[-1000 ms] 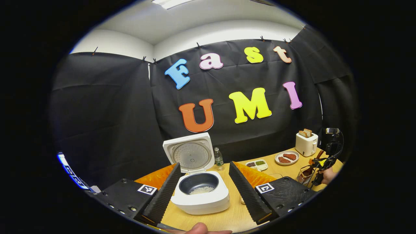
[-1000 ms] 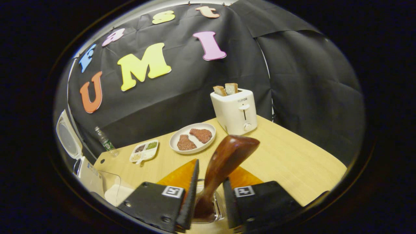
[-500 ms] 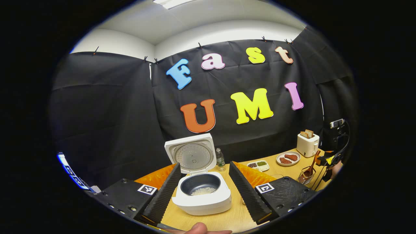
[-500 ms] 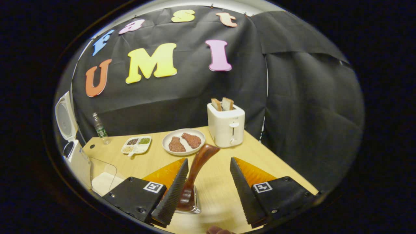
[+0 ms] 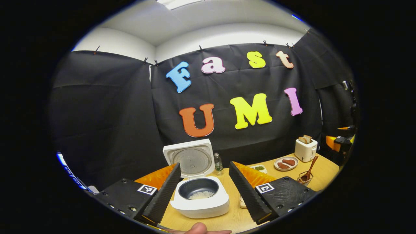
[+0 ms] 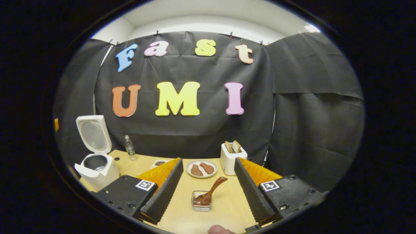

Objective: Close the left gripper, press the button to open the rice cooker; take a wooden spoon from the chopstick holder with the right hand, scoop a spoonful of rice and pour it into the rice cooker, then put the wooden spoon back into the chopstick holder.

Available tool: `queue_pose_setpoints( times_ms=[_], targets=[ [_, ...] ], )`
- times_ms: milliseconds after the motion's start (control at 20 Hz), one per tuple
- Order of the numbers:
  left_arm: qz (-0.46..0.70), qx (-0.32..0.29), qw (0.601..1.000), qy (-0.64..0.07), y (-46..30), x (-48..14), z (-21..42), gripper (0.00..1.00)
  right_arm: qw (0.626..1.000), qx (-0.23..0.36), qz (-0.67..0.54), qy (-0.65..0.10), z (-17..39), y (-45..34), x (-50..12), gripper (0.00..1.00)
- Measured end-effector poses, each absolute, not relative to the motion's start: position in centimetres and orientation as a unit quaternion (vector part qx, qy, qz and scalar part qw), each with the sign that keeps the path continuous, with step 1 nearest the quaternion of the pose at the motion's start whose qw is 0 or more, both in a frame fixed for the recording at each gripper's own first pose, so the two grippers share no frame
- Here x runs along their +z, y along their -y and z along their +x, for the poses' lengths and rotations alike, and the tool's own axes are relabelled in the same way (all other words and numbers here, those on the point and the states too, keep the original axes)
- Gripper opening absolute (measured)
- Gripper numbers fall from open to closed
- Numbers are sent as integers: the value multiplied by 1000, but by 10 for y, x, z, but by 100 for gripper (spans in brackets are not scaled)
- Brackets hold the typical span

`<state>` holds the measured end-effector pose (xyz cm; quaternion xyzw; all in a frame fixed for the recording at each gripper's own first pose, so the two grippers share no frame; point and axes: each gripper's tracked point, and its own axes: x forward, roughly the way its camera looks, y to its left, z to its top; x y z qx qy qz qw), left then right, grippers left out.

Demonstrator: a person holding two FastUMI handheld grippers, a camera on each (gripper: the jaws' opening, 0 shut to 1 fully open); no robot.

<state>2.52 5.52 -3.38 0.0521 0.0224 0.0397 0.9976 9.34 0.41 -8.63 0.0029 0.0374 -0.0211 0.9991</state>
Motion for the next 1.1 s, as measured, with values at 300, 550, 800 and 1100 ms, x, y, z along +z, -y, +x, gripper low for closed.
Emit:
queue_pose_setpoints(
  times_ms=[300, 550, 800, 1100],
  targets=[
    [36, 44, 998, -7, -63, -6, 39, 95, 999, 21, -2, -48, 38, -32, -76, 100],
    [29, 60, 998, -11, -84, 29, 83, 95, 996, 49, -8, -75, 21, -51, -87, 100],
    [3, 87, 995, -50, -117, 48, 165, 95, 994, 64, -20, -90, 11, -58, -93, 100],
    [5, 137, 984, -112, -172, 23, 268, 95, 991, 58, -33, -117, 5, -45, -107, 100]
  ],
)
